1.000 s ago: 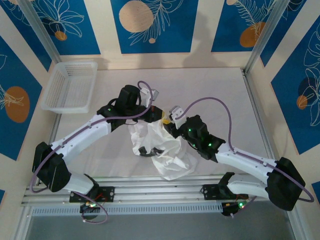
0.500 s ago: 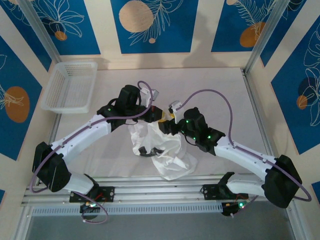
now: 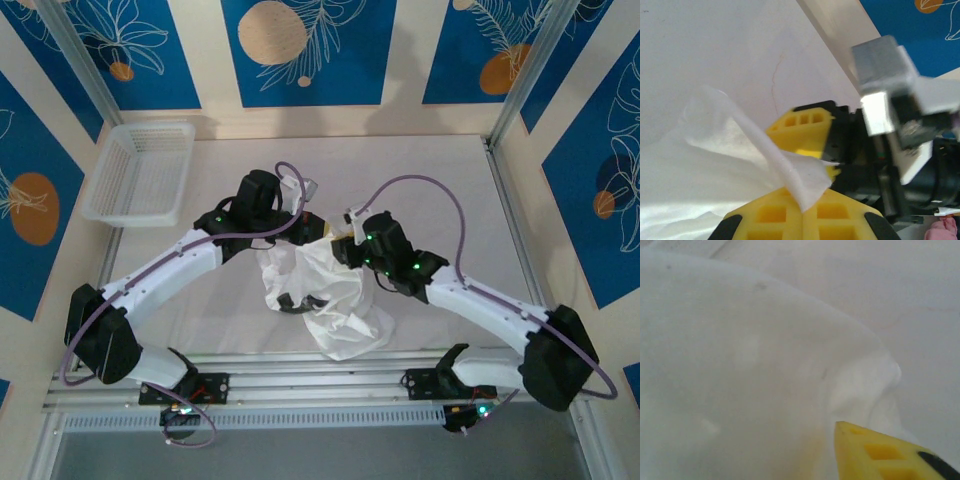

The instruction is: Fold the inside-out t-shirt

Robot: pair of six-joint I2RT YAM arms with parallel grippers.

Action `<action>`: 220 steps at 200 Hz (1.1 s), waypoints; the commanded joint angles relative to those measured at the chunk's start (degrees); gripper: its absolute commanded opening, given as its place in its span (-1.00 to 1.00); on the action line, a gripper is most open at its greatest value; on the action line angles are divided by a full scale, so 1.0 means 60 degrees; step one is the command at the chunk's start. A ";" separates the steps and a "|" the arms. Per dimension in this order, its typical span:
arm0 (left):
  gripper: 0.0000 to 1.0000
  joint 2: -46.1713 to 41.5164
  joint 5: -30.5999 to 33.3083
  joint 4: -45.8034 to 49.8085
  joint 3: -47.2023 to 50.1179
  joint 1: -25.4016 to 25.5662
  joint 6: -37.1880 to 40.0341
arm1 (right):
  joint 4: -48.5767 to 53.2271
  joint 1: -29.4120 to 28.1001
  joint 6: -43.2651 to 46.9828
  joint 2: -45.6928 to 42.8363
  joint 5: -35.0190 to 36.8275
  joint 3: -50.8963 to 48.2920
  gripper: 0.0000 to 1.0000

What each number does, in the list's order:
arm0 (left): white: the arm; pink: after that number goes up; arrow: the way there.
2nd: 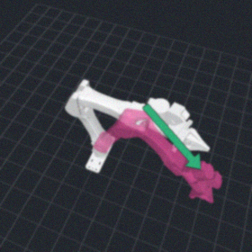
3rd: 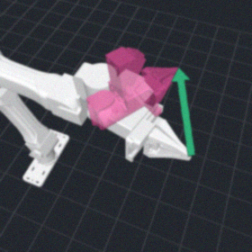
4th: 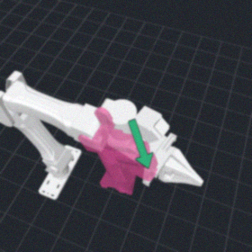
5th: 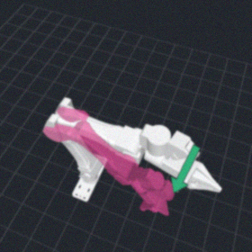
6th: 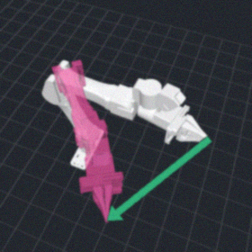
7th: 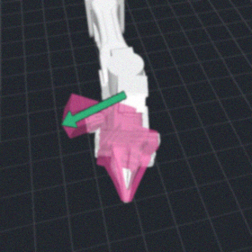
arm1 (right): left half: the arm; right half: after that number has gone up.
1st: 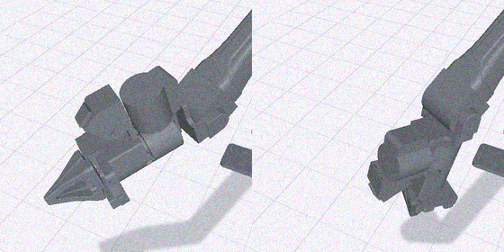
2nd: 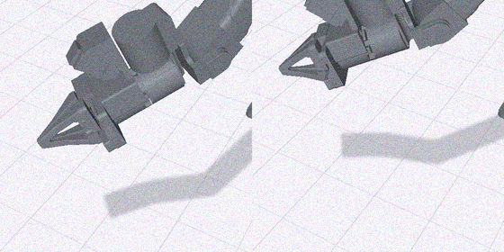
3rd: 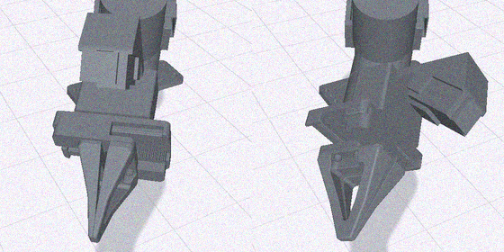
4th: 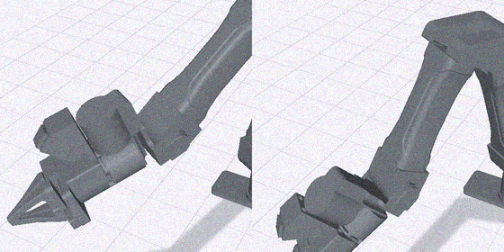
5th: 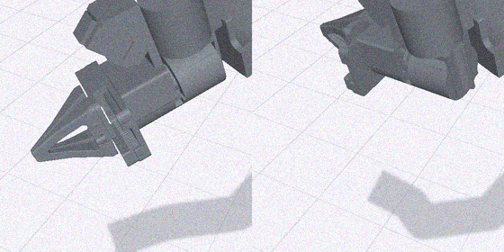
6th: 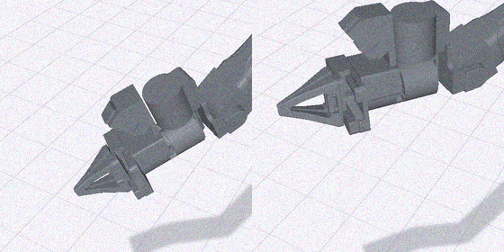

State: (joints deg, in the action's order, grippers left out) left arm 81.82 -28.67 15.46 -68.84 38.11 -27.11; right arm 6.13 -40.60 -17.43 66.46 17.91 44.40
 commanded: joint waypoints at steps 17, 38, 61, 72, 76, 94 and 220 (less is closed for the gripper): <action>-1.00 0.0011 -0.0092 -0.0019 -0.0051 -0.0009 0.0053 | 0.1063 0.1285 -0.1412 -0.1859 -0.1057 -0.1512 -0.65; -1.00 0.0096 -0.0137 -0.0028 -0.0095 -0.0009 0.0066 | 0.1056 0.2042 -0.1749 -0.2528 -0.2413 -0.2157 -0.71; -1.00 0.0116 -0.0159 -0.0078 -0.0082 -0.0012 0.0037 | 0.1524 0.2145 -0.1623 -0.2852 -0.2694 -0.2294 -0.68; -1.00 0.0125 -0.0159 -0.0061 -0.0068 -0.0009 0.0020 | 0.1427 0.2091 -0.1617 -0.3041 -0.2866 -0.2302 -0.61; -1.00 0.0115 -0.0170 -0.0067 -0.0069 -0.0022 0.0022 | 0.1316 0.2034 -0.1634 -0.3099 -0.2965 -0.2282 -0.56; -1.00 0.0145 -0.0188 -0.0062 -0.0062 -0.0012 0.0007 | 0.0359 0.1574 -0.1663 -0.3202 -0.3576 -0.2243 -0.11; -1.00 0.0073 -0.0232 -0.0128 0.0073 -0.0009 -0.0088 | -0.1595 0.0154 0.0811 -0.0130 0.1474 -0.0586 0.39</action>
State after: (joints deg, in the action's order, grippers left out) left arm 82.17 -28.80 15.44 -68.84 38.13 -27.20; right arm -5.06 -40.60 -10.87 65.25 23.79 37.04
